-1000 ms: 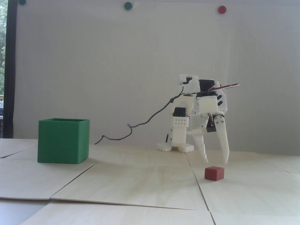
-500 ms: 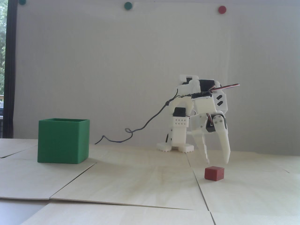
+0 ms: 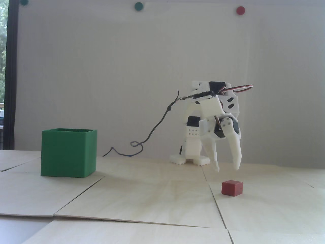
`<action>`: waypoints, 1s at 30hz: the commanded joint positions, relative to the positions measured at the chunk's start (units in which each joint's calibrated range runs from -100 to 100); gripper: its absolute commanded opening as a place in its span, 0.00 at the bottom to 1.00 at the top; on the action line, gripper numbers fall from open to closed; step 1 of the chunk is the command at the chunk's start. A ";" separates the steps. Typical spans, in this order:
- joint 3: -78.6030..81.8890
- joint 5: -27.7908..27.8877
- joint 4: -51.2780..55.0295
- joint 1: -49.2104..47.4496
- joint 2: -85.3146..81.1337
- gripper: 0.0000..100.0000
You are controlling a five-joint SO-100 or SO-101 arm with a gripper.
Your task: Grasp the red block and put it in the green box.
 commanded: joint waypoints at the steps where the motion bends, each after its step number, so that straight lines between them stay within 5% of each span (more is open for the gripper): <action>1: -4.53 -0.17 0.72 1.16 -1.75 0.15; 30: -6.66 2.38 0.56 1.24 2.44 0.16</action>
